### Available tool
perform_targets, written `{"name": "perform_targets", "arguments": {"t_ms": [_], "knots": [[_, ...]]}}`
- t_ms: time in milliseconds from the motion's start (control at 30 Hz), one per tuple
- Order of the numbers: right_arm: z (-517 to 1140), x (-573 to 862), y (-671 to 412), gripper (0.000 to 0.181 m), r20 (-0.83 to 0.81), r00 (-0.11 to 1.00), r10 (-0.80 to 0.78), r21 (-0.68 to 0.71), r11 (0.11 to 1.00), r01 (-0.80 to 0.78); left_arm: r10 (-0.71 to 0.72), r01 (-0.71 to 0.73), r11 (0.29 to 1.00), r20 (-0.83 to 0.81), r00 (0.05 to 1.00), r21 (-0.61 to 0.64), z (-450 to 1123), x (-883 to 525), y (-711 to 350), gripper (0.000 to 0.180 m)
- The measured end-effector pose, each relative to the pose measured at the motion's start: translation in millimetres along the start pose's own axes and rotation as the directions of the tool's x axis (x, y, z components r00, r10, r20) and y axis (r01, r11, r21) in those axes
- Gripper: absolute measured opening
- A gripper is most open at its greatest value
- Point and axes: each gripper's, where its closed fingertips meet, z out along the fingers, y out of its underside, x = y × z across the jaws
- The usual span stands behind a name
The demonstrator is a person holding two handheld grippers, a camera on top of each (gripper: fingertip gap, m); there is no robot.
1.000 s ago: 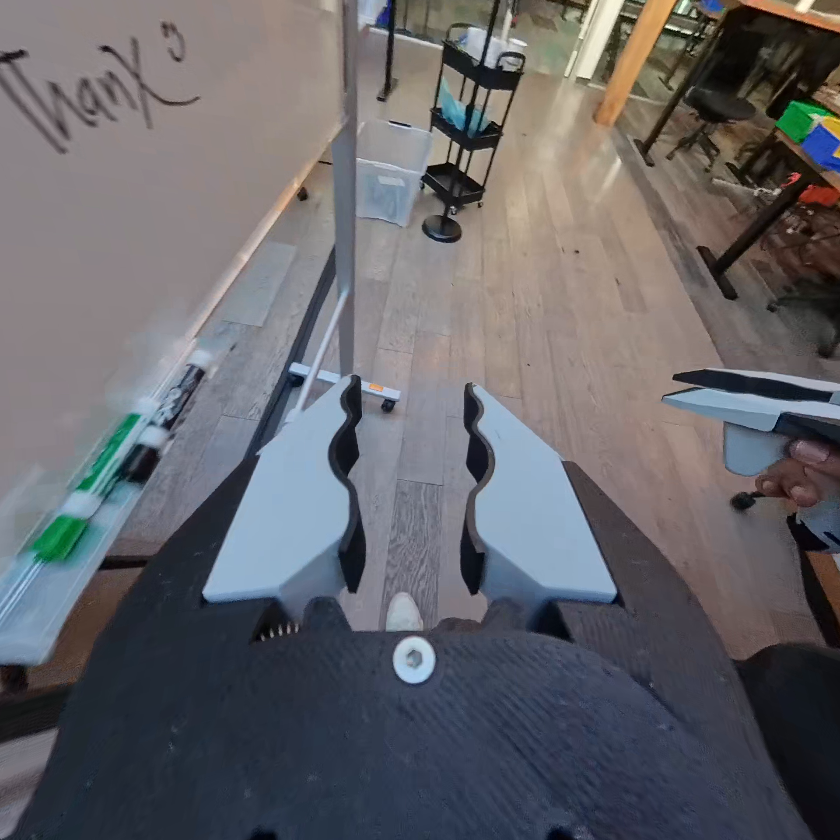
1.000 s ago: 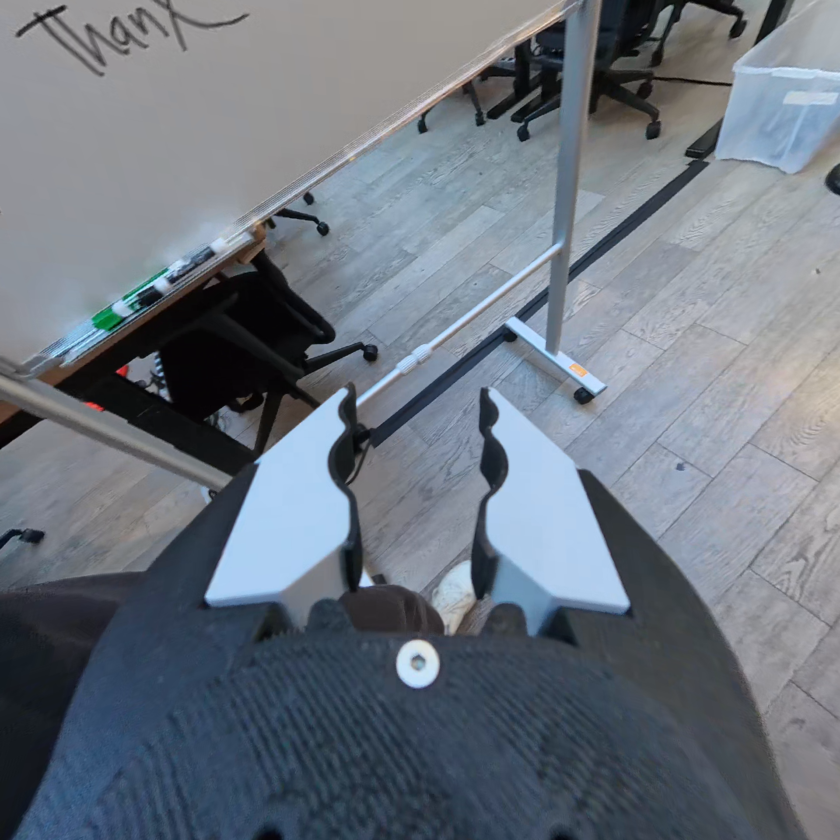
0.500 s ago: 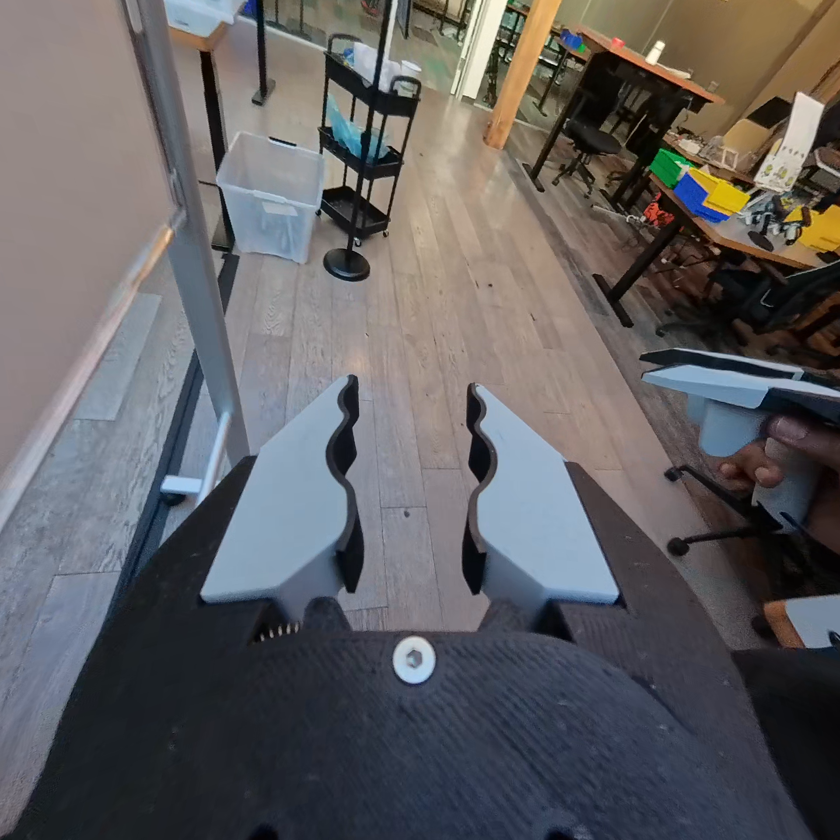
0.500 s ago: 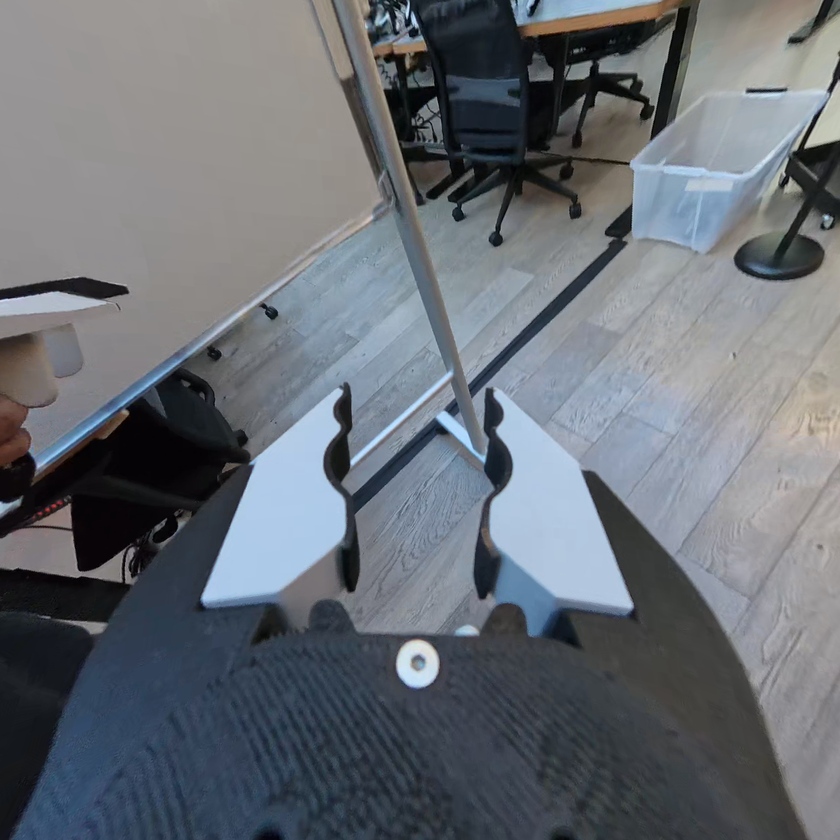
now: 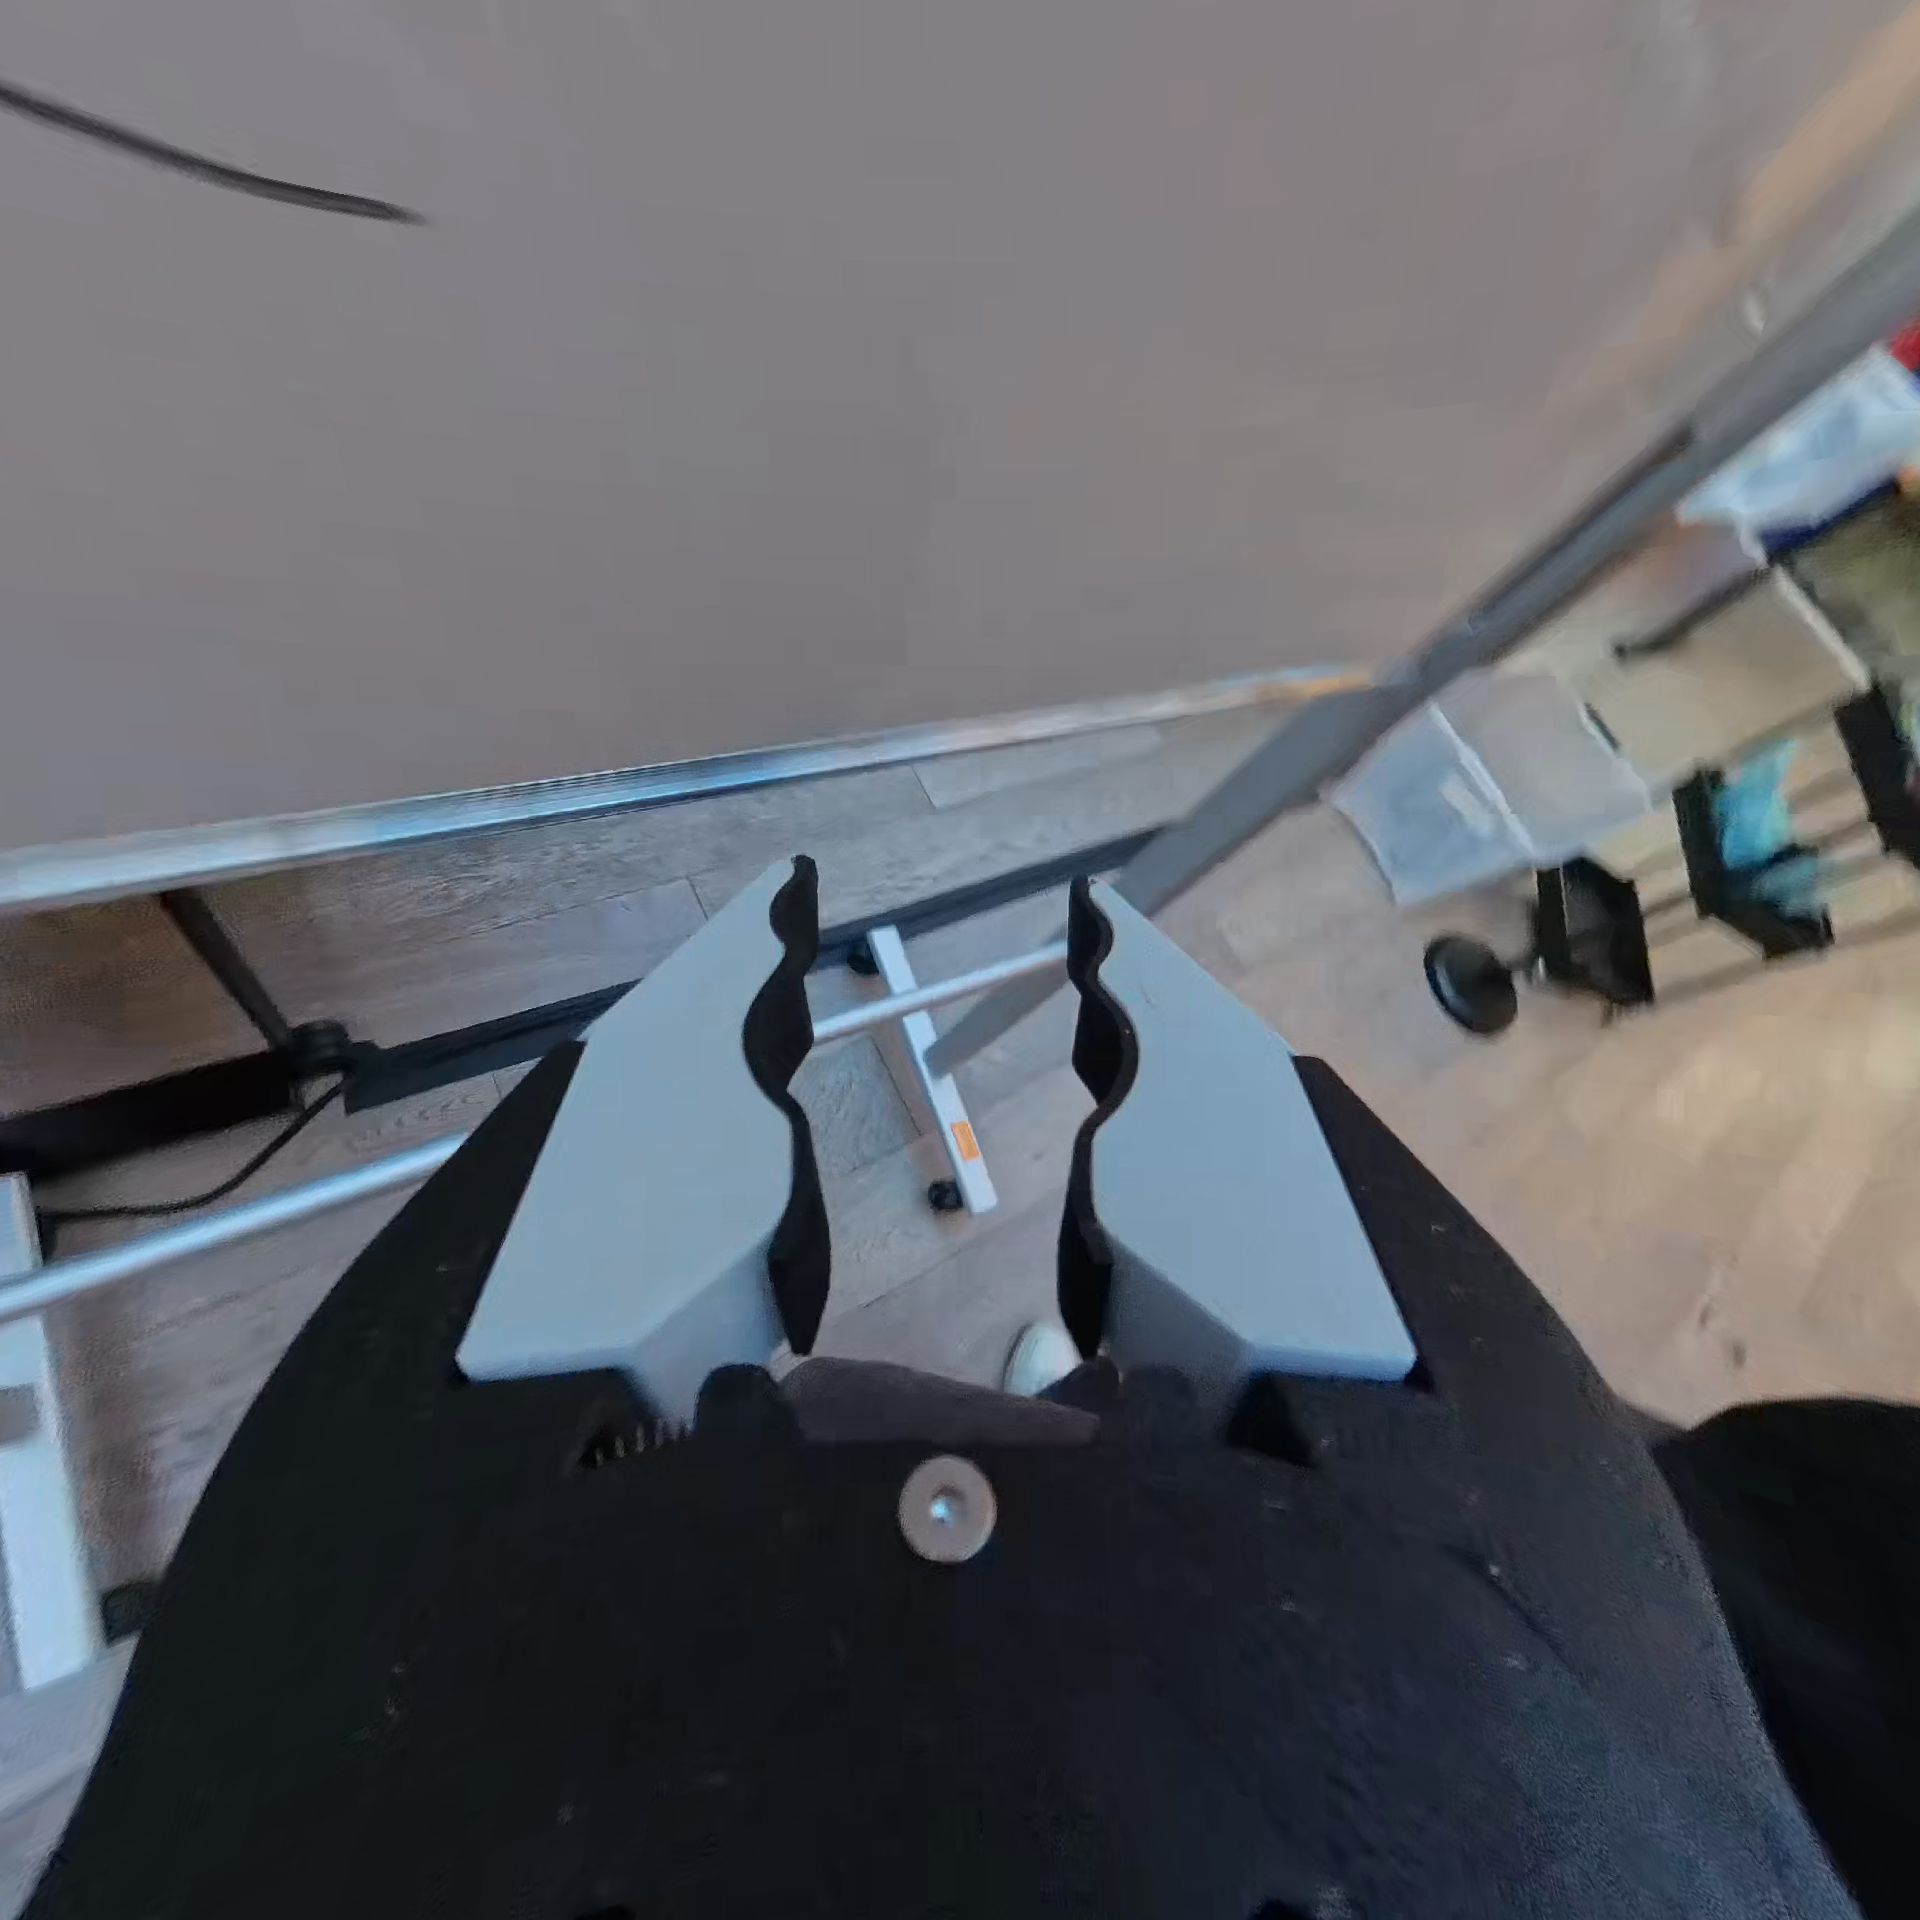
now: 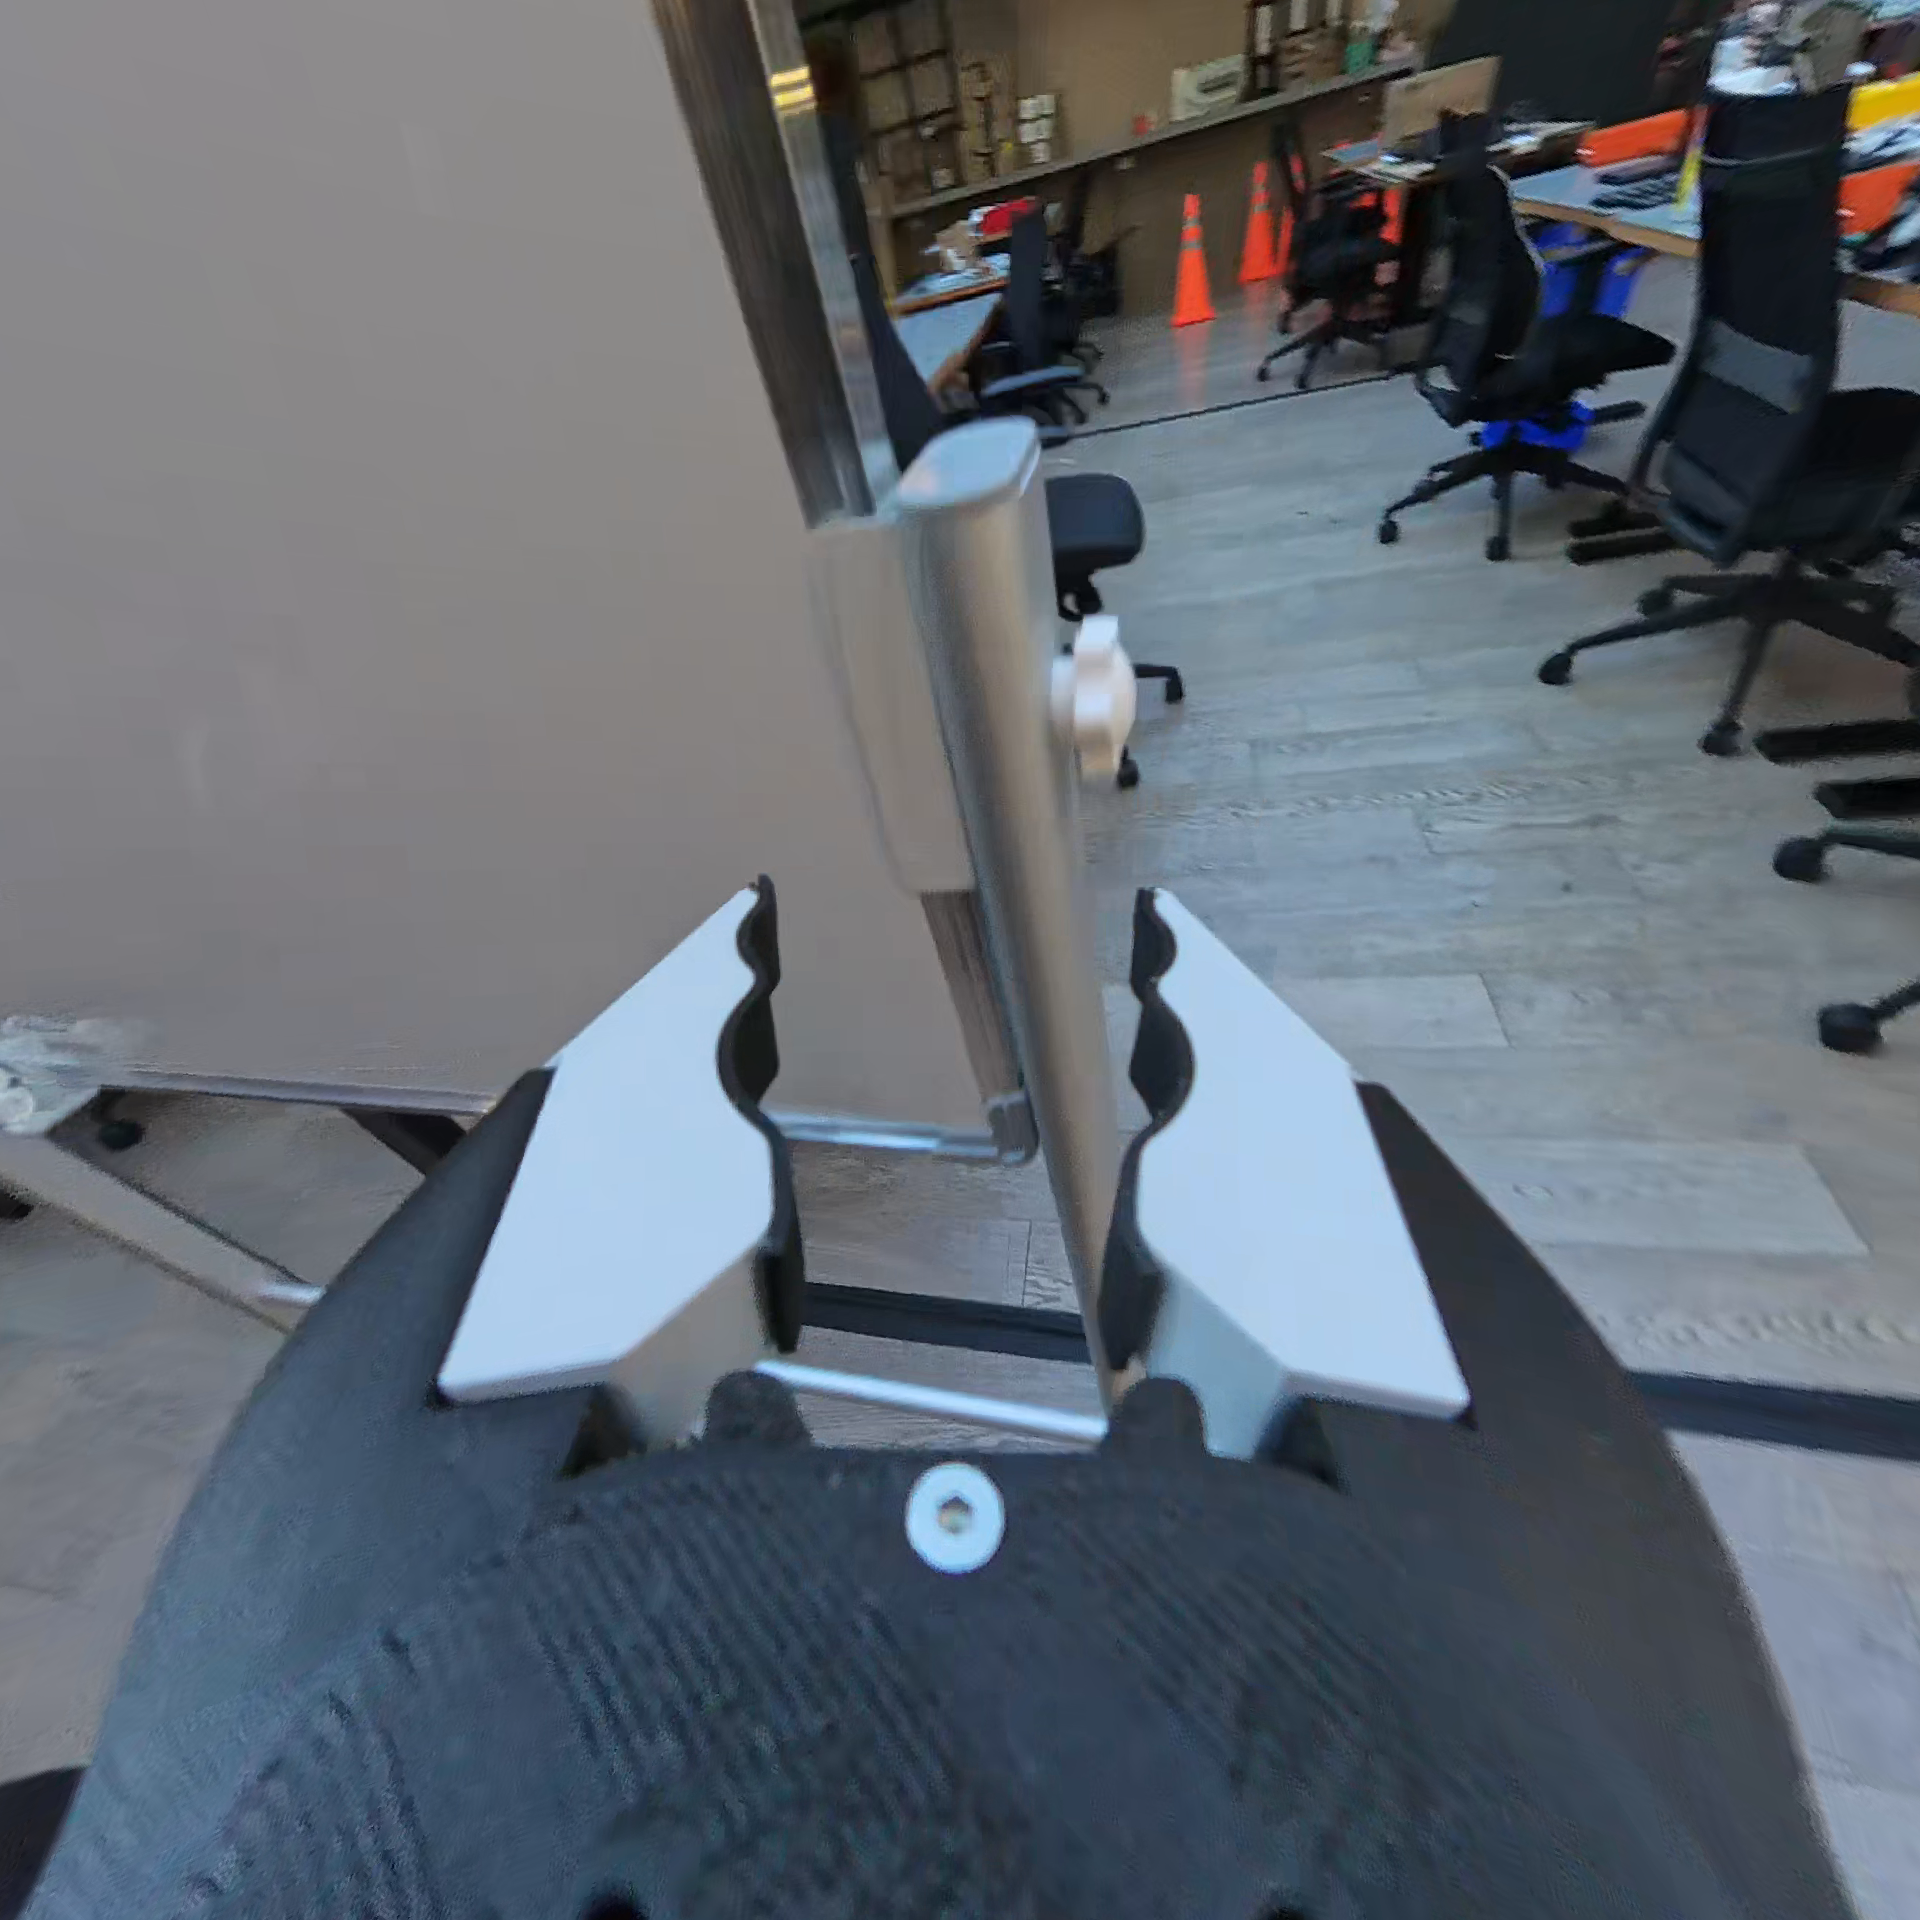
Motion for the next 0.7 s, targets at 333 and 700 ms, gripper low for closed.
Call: {"name": "perform_targets", "arguments": {"t_ms": [333, 700], "knots": [[58, -26, -85, 0.078, 0.423, 0.904, -0.068, -0.016, 0.996, 0.083, -0.240, 0.084, 0.892, 0.309, 0.920, 0.443, -180, -157, -105, 0.099], [63, -46, -127, 0.037, 0.416, 0.907, -0.068, 0.034, 0.998, 0.059, -0.058, -0.057, 0.820, 0.182, 0.982, 0.570, -256, -275, -248, 0.124]]}}
